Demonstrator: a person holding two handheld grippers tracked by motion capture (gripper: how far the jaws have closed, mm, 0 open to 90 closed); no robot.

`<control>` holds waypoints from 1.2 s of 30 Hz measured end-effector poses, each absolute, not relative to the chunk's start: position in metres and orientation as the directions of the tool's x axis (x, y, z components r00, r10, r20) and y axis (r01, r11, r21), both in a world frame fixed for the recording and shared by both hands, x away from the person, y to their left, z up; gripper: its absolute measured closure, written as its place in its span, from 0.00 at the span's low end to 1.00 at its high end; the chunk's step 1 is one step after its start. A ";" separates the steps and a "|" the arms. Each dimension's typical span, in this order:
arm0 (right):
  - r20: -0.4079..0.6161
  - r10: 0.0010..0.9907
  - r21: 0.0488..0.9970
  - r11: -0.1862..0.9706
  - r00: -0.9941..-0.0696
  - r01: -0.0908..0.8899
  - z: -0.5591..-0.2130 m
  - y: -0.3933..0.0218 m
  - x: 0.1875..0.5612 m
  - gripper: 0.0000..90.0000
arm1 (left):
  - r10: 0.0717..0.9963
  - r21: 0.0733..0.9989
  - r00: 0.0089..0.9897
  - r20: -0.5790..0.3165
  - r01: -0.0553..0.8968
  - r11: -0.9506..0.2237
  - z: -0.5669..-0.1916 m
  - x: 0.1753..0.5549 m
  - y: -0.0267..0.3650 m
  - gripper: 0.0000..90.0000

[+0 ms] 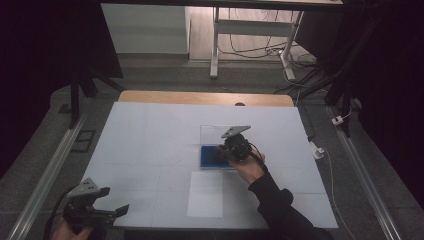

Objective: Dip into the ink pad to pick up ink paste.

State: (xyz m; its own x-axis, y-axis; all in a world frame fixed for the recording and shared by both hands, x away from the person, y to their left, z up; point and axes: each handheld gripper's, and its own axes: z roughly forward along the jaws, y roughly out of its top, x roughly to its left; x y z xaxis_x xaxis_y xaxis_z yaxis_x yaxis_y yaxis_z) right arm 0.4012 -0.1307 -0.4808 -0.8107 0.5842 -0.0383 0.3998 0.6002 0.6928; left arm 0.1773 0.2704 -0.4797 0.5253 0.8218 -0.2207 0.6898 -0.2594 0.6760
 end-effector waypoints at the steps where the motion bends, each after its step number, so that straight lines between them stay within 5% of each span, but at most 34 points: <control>1: -0.034 0.583 0.690 0.601 -0.812 0.403 -0.482 -0.130 0.401 0.89 | 0.822 0.676 0.525 -0.221 0.690 -0.259 -0.480 0.177 0.270 0.07; 19: -0.029 0.587 0.664 0.616 -0.809 0.423 -0.492 -0.125 0.405 0.89 | 0.819 0.679 0.536 -0.205 0.680 -0.275 -0.479 0.176 0.269 0.04; 30: -0.178 0.560 0.632 0.695 -0.809 0.342 -0.493 -0.110 0.391 0.89 | 0.823 0.675 0.536 -0.187 0.679 -0.289 -0.480 0.177 0.266 0.04; 36: -0.049 0.592 0.667 0.619 -0.805 0.414 -0.494 -0.122 0.401 0.89 | 0.824 0.675 0.534 -0.190 0.680 -0.285 -0.480 0.177 0.266 0.04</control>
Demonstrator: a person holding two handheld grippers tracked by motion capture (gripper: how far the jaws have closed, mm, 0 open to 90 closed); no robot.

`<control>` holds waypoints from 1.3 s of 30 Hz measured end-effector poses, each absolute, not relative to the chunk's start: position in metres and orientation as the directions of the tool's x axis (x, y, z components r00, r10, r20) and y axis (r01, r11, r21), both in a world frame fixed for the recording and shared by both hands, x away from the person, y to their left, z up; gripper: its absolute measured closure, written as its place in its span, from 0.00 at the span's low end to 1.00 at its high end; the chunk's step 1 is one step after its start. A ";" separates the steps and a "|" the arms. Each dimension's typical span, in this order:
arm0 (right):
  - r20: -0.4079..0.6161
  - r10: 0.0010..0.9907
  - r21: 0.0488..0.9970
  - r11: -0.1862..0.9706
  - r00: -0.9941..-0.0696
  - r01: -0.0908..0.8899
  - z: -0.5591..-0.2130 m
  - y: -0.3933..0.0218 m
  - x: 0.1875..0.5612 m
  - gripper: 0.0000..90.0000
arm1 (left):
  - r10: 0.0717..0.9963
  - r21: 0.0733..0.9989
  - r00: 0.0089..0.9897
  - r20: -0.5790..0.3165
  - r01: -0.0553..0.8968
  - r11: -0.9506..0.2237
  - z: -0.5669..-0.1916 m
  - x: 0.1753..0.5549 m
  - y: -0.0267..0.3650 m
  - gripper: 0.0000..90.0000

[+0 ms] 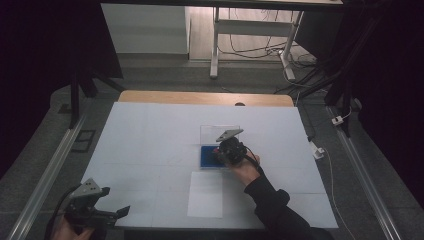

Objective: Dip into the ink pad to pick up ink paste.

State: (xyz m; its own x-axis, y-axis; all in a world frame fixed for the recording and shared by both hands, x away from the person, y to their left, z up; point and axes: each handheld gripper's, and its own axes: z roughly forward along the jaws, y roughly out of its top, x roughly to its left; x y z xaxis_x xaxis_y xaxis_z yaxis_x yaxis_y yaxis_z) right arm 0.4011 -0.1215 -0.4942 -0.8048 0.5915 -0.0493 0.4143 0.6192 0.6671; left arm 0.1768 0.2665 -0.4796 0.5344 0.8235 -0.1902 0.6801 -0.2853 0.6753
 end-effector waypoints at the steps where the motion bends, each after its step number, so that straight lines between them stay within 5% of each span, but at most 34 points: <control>1: -0.025 0.595 0.675 0.603 -0.803 0.426 -0.495 -0.124 0.403 0.90 | 0.824 0.675 0.534 -0.191 0.680 -0.285 -0.480 0.177 0.267 0.04; 7: 0.047 0.610 0.683 0.558 -0.791 0.471 -0.496 -0.131 0.409 0.90 | 0.824 0.675 0.532 -0.195 0.682 -0.280 -0.480 0.177 0.267 0.04; 14: -0.098 0.588 0.663 0.640 -0.803 0.388 -0.494 -0.118 0.397 0.89 | 0.825 0.675 0.530 -0.197 0.683 -0.278 -0.480 0.177 0.267 0.04; 19: -0.023 0.594 0.678 0.601 -0.804 0.424 -0.494 -0.125 0.404 0.89 | 0.825 0.674 0.530 -0.199 0.685 -0.277 -0.480 0.177 0.268 0.04; 39: 0.017 0.583 0.721 0.556 -0.812 0.414 -0.473 -0.141 0.399 0.89 | 0.824 0.675 0.530 -0.202 0.684 -0.274 -0.480 0.177 0.268 0.05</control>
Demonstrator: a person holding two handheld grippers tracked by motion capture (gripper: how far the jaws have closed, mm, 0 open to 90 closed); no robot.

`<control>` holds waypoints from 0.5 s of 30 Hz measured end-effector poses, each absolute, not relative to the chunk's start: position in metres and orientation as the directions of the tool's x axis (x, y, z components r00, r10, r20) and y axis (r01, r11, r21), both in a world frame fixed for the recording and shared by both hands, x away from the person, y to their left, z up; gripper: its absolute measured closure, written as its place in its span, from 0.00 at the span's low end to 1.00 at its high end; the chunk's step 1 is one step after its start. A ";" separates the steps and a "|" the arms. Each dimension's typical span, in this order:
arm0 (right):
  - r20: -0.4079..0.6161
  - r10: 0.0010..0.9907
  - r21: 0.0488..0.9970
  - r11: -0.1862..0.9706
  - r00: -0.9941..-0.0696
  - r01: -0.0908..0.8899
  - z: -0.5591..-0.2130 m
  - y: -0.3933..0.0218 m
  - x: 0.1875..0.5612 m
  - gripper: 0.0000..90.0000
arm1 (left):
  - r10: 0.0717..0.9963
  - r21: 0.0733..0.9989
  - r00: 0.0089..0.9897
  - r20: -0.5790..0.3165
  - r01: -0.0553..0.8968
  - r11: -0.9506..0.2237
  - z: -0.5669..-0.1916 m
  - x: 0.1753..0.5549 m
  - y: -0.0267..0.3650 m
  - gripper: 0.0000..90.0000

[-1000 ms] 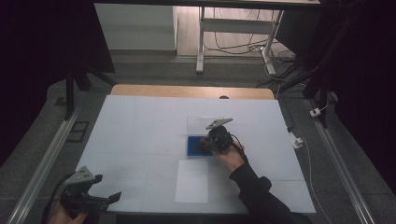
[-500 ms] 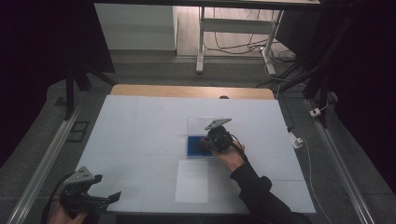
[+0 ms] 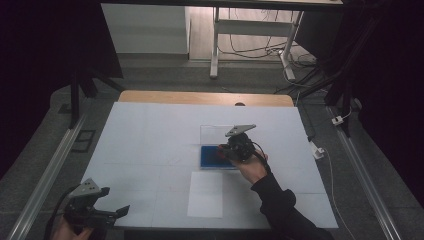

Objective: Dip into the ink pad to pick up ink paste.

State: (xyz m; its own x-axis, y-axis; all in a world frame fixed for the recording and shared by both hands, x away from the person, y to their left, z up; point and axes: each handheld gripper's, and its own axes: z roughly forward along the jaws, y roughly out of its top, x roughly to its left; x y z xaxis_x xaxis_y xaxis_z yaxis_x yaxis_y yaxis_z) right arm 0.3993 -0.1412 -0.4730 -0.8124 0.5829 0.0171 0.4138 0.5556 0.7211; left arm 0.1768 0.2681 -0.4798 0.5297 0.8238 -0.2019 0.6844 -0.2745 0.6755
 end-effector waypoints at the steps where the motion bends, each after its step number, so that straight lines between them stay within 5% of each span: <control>1: 0.016 0.580 0.722 0.557 -0.815 0.410 -0.472 -0.142 0.398 0.89 | 0.824 0.676 0.529 -0.203 0.685 -0.274 -0.480 0.177 0.268 0.05; 15: 0.066 0.525 0.740 0.544 -0.849 0.394 -0.459 -0.147 0.379 0.89 | 0.823 0.674 0.530 -0.206 0.686 -0.274 -0.480 0.177 0.268 0.05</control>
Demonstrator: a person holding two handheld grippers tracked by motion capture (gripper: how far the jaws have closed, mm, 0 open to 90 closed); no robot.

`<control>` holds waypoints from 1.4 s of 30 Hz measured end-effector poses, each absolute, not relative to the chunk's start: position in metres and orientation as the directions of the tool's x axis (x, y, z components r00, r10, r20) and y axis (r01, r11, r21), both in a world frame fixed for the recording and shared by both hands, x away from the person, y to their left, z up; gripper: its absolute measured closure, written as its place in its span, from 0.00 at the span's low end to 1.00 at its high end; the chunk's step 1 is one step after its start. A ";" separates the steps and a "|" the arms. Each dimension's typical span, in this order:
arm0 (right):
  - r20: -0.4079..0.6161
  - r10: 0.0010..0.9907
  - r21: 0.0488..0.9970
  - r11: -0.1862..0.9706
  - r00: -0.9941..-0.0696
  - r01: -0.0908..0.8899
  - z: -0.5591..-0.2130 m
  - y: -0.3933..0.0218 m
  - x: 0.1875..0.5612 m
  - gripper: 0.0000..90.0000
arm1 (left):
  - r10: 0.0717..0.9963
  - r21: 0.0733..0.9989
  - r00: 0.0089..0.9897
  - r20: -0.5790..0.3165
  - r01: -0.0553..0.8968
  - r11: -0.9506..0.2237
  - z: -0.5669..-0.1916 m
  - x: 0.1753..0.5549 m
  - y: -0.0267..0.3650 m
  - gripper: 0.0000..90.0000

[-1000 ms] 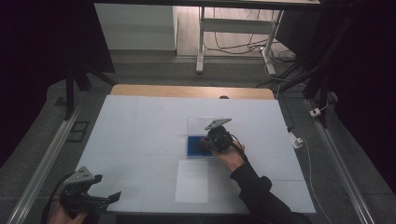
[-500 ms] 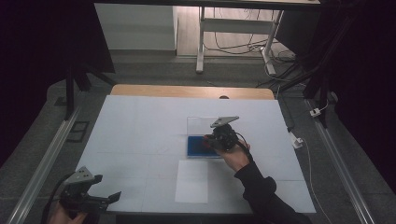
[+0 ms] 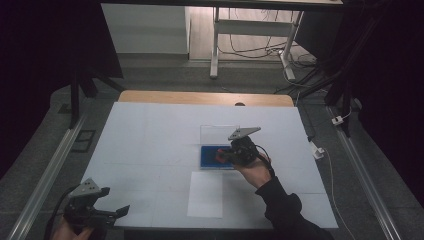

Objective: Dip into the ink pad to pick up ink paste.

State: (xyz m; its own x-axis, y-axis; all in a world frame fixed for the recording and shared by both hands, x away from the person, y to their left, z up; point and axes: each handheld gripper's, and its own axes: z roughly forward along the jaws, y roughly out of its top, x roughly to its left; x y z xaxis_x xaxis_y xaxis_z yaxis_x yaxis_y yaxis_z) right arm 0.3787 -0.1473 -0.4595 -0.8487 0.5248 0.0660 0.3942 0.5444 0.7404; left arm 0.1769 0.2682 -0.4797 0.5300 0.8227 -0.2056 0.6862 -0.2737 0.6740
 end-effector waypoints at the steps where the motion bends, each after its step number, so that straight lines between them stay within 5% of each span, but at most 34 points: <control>1: 0.073 0.517 0.741 0.545 -0.853 0.393 -0.458 -0.148 0.377 0.89 | 0.823 0.674 0.530 -0.205 0.686 -0.274 -0.480 0.177 0.268 0.05; 42: 0.082 0.407 0.740 0.587 -0.910 0.329 -0.456 -0.139 0.310 0.89 | 0.819 0.677 0.538 -0.201 0.680 -0.281 -0.479 0.176 0.268 0.06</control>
